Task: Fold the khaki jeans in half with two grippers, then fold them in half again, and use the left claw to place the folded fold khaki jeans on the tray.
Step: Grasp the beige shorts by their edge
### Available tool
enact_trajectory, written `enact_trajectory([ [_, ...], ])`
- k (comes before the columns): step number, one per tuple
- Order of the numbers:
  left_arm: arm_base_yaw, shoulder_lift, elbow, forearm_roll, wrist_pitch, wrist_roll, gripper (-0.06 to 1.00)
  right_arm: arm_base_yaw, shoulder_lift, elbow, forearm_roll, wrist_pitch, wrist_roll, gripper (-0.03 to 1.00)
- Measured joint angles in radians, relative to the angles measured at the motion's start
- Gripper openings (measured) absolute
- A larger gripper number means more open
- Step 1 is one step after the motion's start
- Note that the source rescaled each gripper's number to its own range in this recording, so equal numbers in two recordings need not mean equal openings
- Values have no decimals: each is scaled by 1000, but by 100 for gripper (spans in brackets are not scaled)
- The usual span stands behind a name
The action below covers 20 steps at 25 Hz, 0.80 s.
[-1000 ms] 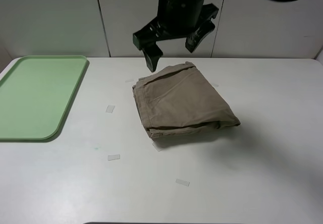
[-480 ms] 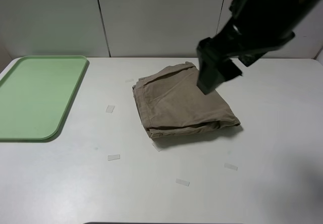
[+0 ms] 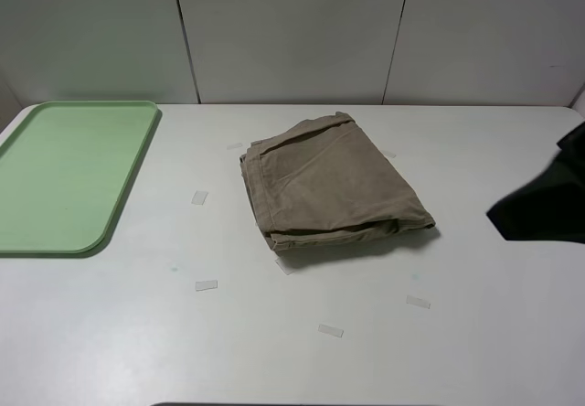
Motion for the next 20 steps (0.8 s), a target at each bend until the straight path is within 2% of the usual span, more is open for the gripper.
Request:
enact_trajectory([
  [12,0,0,0,0,0,0,87,-4,-401,259,7,2,0,100],
  [15,0,0,0,0,0,0,87,-60,-461,307,23,3,0,100],
  [20,0,0,0,0,0,0,87,-245,-540,346,31,-5,0,100],
])
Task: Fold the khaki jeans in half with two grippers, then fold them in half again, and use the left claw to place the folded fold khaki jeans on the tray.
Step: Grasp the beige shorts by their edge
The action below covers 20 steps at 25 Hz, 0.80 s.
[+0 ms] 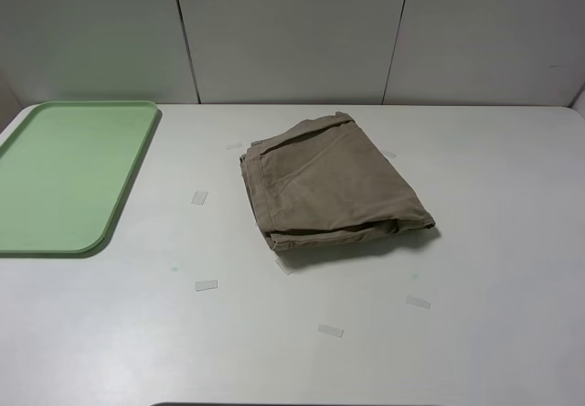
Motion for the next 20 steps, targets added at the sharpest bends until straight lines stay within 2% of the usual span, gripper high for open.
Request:
enact_trajectory([
  [11,0,0,0,0,0,0,87,-402,-280,102,24,-110,-93,100],
  [15,0,0,0,0,0,0,87,-475,-359,120,29,-151,-100,100],
  [20,0,0,0,0,0,0,87,-487,-361,137,34,-184,-100,100],
])
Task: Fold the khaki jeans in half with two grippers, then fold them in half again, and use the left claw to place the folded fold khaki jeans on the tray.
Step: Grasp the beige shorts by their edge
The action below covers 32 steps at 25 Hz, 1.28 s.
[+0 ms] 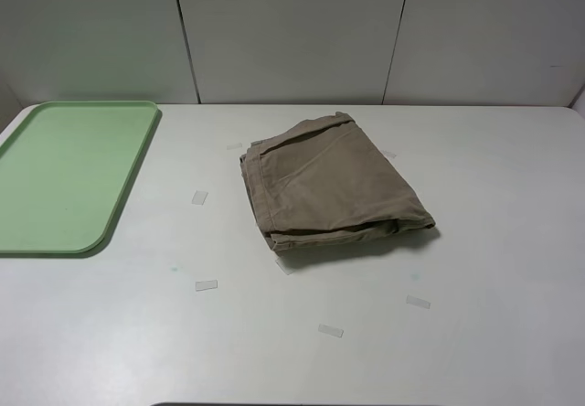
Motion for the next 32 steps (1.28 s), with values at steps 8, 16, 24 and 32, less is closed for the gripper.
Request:
enact_trajectory([
  [8,0,0,0,0,1,0,87,0,-2,3,0,-1,0,100],
  [16,0,0,0,0,1,0,87,0,-2,3,2,-1,0,100],
  [24,0,0,0,0,1,0,87,0,-2,3,2,-1,0,100],
  [32,0,0,0,0,1,0,87,0,-2,3,2,-1,0,100],
])
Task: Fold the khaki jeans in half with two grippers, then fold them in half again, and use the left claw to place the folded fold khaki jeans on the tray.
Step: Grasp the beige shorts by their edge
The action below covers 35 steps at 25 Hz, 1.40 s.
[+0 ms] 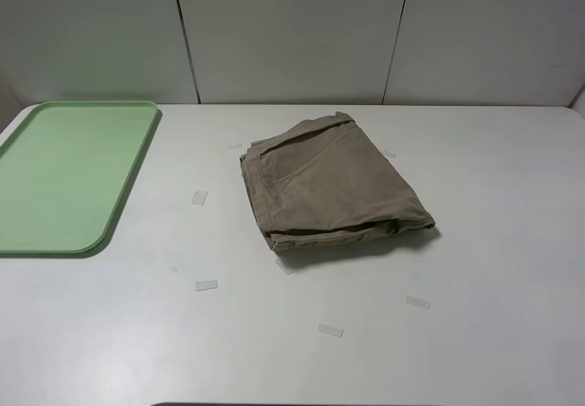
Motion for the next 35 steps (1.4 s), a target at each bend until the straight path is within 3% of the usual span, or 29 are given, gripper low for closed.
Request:
enact_trajectory([
  [28,0,7,0,29,-5,-1,87,0,0,0,0,0,0,100],
  [35,0,275,-94,30,-3,-1,87,0,0,0,0,0,0,100],
])
